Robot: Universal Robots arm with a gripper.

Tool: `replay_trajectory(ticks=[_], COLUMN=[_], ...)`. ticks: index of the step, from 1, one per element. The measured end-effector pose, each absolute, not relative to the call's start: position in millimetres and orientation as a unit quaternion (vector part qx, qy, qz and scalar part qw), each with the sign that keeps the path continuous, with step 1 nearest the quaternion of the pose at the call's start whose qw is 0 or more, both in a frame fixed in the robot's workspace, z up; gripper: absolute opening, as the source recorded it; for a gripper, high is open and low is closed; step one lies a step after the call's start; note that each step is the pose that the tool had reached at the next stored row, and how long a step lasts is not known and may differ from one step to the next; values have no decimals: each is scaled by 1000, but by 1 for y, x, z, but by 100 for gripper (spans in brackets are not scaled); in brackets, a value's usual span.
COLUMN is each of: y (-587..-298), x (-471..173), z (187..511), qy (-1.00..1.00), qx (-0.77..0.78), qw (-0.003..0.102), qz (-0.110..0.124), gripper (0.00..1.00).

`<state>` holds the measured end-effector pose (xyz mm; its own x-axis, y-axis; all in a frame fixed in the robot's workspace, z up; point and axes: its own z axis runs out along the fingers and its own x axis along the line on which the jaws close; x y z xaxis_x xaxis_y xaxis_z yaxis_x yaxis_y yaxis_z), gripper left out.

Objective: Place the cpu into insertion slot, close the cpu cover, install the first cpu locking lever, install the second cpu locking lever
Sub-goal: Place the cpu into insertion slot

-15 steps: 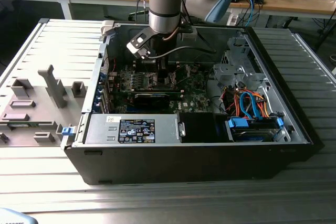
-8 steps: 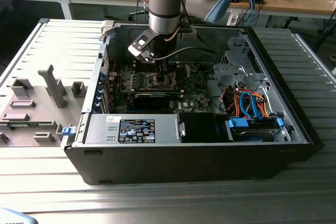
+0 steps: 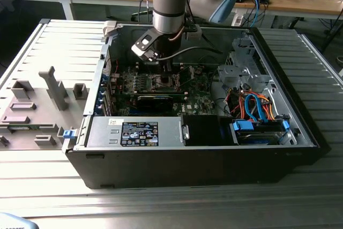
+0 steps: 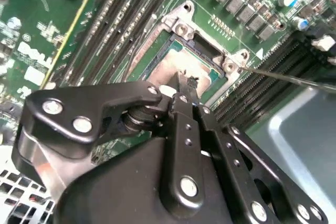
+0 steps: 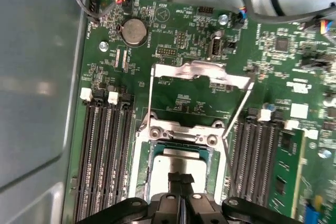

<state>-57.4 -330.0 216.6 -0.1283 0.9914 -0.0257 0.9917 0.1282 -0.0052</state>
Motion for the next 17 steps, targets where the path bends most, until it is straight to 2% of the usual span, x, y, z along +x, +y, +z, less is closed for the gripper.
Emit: replay_trajectory(ticks=[17], y=[-330], x=[-57], z=[260], qy=[721], qx=[693], qw=[7], qz=[-11], gripper=[11])
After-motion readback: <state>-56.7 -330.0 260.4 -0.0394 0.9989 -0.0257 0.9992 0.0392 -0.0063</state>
